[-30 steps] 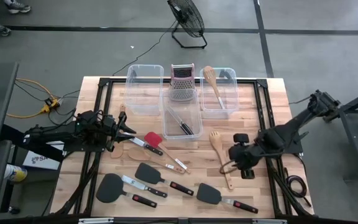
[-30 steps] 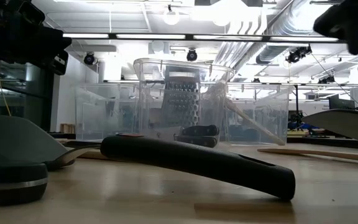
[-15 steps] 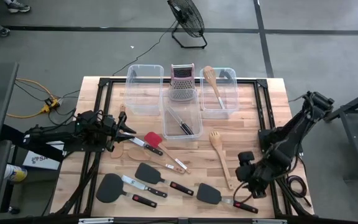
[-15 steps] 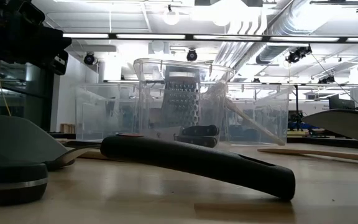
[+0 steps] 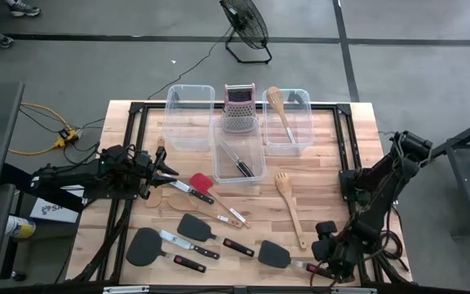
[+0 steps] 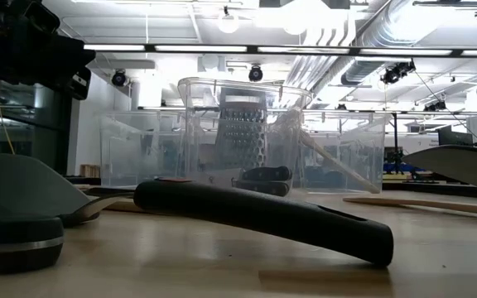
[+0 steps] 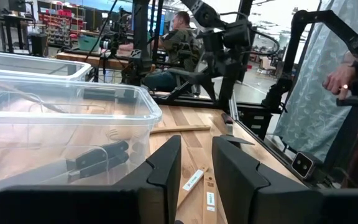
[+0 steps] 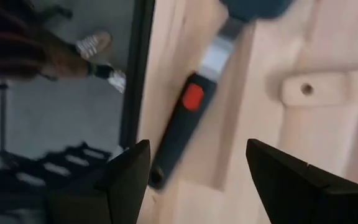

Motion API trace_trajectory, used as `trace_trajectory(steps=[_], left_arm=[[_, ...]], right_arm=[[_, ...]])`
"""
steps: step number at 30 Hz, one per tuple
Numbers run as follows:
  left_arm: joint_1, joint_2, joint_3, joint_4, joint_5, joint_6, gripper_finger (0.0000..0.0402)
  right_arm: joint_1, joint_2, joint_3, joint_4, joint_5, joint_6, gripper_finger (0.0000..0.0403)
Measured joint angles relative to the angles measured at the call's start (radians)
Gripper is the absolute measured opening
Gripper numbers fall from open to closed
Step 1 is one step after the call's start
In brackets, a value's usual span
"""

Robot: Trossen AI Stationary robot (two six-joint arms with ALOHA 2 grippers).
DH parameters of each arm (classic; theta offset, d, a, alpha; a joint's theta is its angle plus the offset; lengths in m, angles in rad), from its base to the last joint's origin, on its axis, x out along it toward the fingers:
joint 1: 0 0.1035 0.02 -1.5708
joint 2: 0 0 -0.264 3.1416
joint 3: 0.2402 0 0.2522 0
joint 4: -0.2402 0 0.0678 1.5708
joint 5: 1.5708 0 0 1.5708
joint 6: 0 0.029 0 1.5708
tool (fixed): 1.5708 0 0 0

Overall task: Pick & Place Kitchen Items
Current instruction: Put the black spatula into the left transparent bin

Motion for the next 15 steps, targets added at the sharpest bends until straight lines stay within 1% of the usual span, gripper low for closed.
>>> trace_trajectory(steps=[8,10,15], left_arm=[[0.000,0.000,0.000,0.000,0.000,0.000,0.0090],[0.000,0.000,0.000,0.000,0.000,0.000,0.0090],[0.000,0.000,0.000,0.000,0.000,0.000,0.0090]], right_arm=[[-0.001,0.122,0.000,0.165,0.003,0.110,0.0259],[-0.001,0.149,0.001,0.178,0.022,0.135,0.0258],[-0.001,0.192,0.001,0.183,0.074,0.138,0.0248]])
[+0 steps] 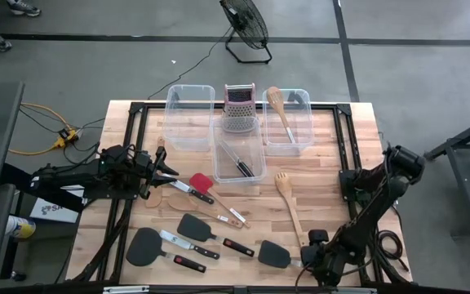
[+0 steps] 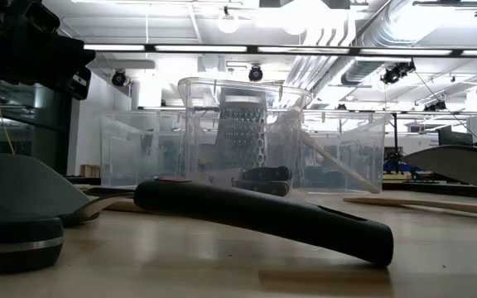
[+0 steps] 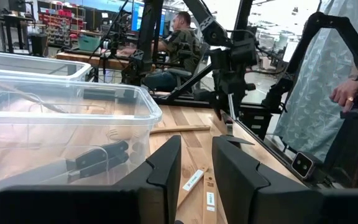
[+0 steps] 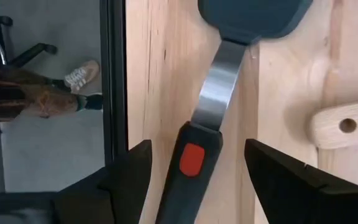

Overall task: Pick & Place Kitchen Items
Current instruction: Put the black spatula into the left transparent bin

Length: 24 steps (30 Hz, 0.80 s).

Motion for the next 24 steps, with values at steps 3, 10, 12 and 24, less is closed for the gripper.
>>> trace_trajectory(steps=[3,10,12,24], left_arm=[[0.000,0.000,0.000,0.000,0.000,0.000,0.0090],[0.000,0.000,0.000,0.000,0.000,0.000,0.0090],[0.000,0.000,0.000,0.000,0.000,0.000,0.0090],[0.000,0.000,0.000,0.000,0.000,0.000,0.0090]], right_arm=[[0.000,0.020,0.000,0.025,0.002,-0.002,0.0242],[0.010,0.081,0.000,0.056,0.013,-0.010,0.0238],[0.010,0.097,0.004,0.054,0.023,-0.010,0.0237],[0.025,0.123,0.005,-0.031,0.110,-0.067,0.0127]])
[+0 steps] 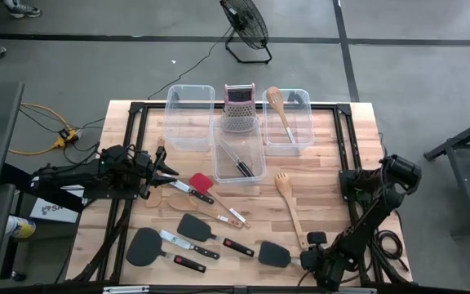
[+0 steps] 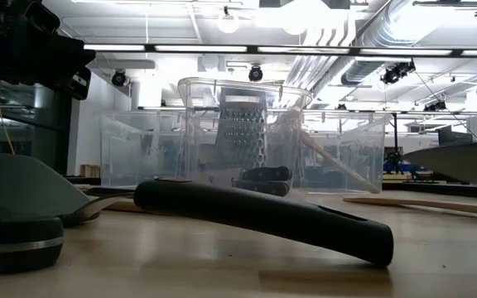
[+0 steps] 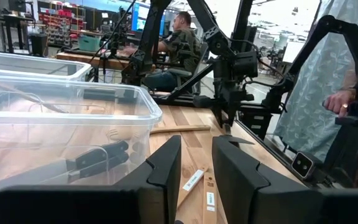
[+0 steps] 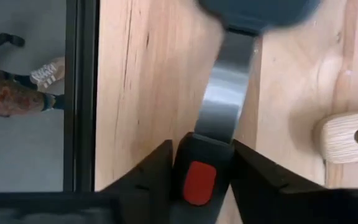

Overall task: Pick & Place Kitchen Items
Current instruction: Put the black spatula into the left transparent bin

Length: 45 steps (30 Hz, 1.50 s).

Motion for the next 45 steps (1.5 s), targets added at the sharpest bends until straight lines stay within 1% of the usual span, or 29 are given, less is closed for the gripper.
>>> trace_trajectory(steps=[2,5,8,11,14,17,19,24,28,31,36,40,42,45], left_arm=[[0.000,0.000,0.000,0.000,0.000,0.000,0.0090],[0.000,0.000,0.000,0.000,0.000,0.000,0.0090],[0.000,0.000,0.000,0.000,0.000,0.000,0.0090],[0.000,0.000,0.000,0.000,0.000,0.000,0.0090],[0.000,0.000,0.000,0.000,0.000,0.000,0.0090],[0.000,0.000,0.000,0.000,0.000,0.000,0.0090],[0.000,0.000,0.000,0.000,0.000,0.000,0.0090],[0.000,0.000,0.000,0.000,0.000,0.000,0.0090],[0.000,0.000,0.000,0.000,0.000,0.000,0.0090],[0.000,0.000,0.000,0.000,0.000,0.000,0.0090],[0.000,0.000,0.000,0.000,0.000,0.000,0.0090],[0.000,0.000,0.000,0.000,0.000,0.000,0.0090],[0.000,0.000,0.000,0.000,0.000,0.000,0.0090],[0.000,0.000,0.000,0.000,0.000,0.000,0.0090]], right_arm=[[0.000,0.000,-0.001,-0.003,-0.003,-0.027,0.0107],[-0.005,-0.001,-0.001,-0.003,-0.021,-0.045,0.0107],[-0.011,-0.026,-0.002,-0.001,-0.078,-0.101,0.0107],[-0.028,-0.082,-0.011,-0.033,-0.145,-0.145,0.0106],[-0.053,-0.182,-0.008,-0.058,-0.164,-0.188,0.0105],[-0.087,-0.292,-0.007,-0.129,-0.132,-0.231,0.0104],[-0.116,-0.369,-0.010,-0.183,-0.090,-0.259,0.0104],[-0.200,-0.571,-0.006,-0.263,0.044,-0.336,0.0104],[-0.276,-0.702,-0.006,-0.277,0.140,-0.403,0.0104],[-0.335,-0.775,-0.006,-0.271,0.182,-0.460,0.0104],[-0.454,-0.845,-0.006,-0.255,0.209,-0.545,0.0104],[-0.564,-0.864,-0.006,-0.185,0.208,-0.612,0.0104],[-0.619,-0.864,-0.006,-0.139,0.189,-0.651,0.0104],[-0.719,-0.856,-0.006,-0.048,0.113,-0.707,0.0104]])
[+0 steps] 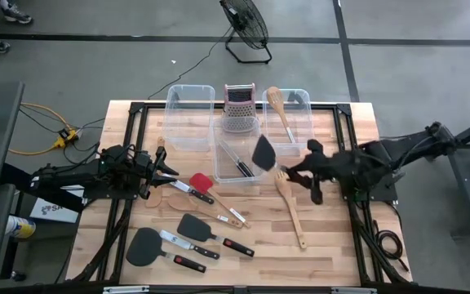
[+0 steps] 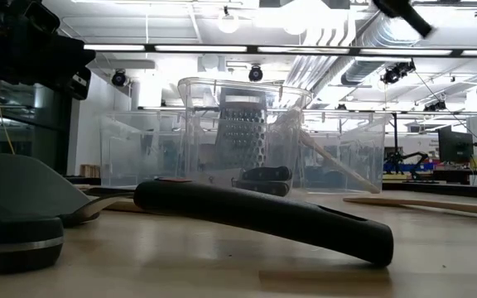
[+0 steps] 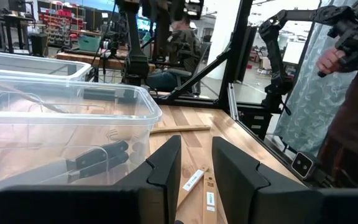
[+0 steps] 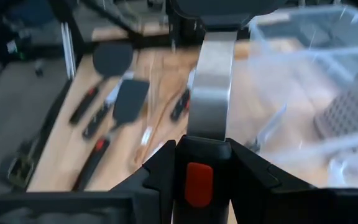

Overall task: Pick & Place Kitchen Items
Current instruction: Put the black spatula into the left transparent bin

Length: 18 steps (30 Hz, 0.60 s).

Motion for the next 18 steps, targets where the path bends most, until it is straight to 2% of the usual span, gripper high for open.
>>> trace_trajectory(steps=[6,11,14,18], left_arm=[[0.000,0.000,0.000,0.000,-0.012,0.001,0.0090],[0.000,0.000,0.000,-0.003,-0.099,0.001,0.0090],[0.000,0.000,0.000,-0.003,-0.167,0.001,0.0090],[0.000,0.000,0.000,-0.001,-0.198,0.001,0.0090]], right_arm=[[-0.216,0.051,0.001,0.186,-0.179,-0.049,0.0104],[-0.382,0.133,0.001,0.341,-0.345,-0.066,0.0104],[-0.455,0.188,0.001,0.467,-0.438,-0.055,0.0104],[-0.520,0.265,0.001,0.641,-0.509,-0.025,0.0104]])
